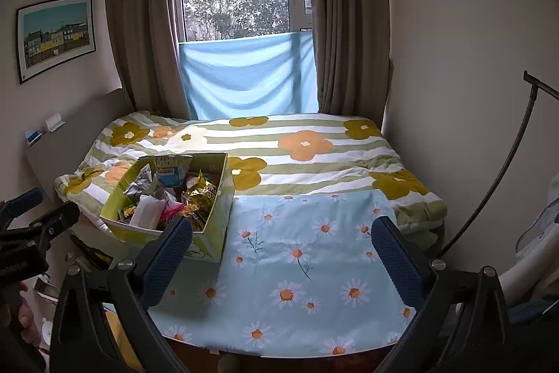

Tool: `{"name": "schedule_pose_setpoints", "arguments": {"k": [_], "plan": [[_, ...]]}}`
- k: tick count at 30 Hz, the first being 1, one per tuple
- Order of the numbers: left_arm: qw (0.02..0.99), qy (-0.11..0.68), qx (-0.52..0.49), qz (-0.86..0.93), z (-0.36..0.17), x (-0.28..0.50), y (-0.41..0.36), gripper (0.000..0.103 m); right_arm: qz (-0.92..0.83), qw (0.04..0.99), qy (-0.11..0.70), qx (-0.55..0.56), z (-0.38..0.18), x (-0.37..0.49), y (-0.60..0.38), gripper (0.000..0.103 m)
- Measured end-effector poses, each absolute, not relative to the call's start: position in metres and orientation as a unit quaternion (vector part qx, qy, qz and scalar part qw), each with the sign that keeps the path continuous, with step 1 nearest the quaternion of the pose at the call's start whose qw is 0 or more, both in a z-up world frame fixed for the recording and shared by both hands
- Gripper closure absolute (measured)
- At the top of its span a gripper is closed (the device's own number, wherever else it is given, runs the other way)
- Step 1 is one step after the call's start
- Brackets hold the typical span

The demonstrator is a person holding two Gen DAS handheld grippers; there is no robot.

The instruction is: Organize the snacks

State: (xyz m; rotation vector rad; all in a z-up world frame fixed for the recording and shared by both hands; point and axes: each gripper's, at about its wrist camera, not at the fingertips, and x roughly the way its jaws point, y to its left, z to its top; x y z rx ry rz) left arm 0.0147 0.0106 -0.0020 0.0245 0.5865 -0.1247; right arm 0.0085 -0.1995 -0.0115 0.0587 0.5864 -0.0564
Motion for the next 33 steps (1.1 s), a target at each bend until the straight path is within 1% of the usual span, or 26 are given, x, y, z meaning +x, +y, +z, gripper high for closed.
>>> {"name": "schedule_pose_setpoints", "arguments": {"k": [33], "plan": [[0.956, 0.288, 0.017, -0.054, 0.0017, 0.0174, 0.0106, 0.0, -0.024, 0.956, 0.29, 0.03, -0.013, 0.0125, -0.1983, 0.001]]}}
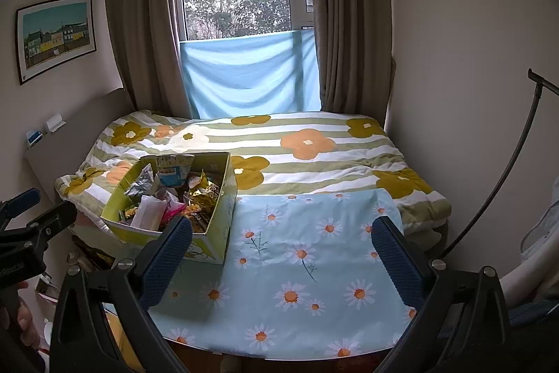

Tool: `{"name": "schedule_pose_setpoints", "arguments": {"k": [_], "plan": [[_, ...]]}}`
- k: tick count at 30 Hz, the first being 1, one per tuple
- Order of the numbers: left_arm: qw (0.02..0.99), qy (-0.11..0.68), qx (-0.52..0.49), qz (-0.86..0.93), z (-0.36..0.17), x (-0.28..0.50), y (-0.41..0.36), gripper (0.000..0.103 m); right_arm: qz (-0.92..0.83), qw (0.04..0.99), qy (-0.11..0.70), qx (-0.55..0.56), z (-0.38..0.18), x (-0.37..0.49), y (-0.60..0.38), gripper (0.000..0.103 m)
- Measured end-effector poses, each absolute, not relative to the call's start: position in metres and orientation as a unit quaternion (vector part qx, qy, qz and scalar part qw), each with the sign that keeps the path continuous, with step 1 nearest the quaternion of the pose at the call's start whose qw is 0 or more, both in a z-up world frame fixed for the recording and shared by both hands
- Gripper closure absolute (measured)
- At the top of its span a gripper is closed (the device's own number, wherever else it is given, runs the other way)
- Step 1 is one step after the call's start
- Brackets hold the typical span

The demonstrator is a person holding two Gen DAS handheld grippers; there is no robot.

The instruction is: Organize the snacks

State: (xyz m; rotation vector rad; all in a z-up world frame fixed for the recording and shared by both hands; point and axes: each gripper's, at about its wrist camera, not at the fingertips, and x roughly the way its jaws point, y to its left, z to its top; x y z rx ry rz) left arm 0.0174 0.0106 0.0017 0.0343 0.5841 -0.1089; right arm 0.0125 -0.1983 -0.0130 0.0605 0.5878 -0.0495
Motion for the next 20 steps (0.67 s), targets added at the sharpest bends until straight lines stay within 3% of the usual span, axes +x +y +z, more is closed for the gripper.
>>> {"name": "schedule_pose_setpoints", "arguments": {"k": [20], "plan": [[0.958, 0.287, 0.006, -0.026, -0.002, 0.021, 0.015, 0.0, -0.014, 0.951, 0.306, 0.033, -0.02, 0.023, -0.185, 0.001]]}}
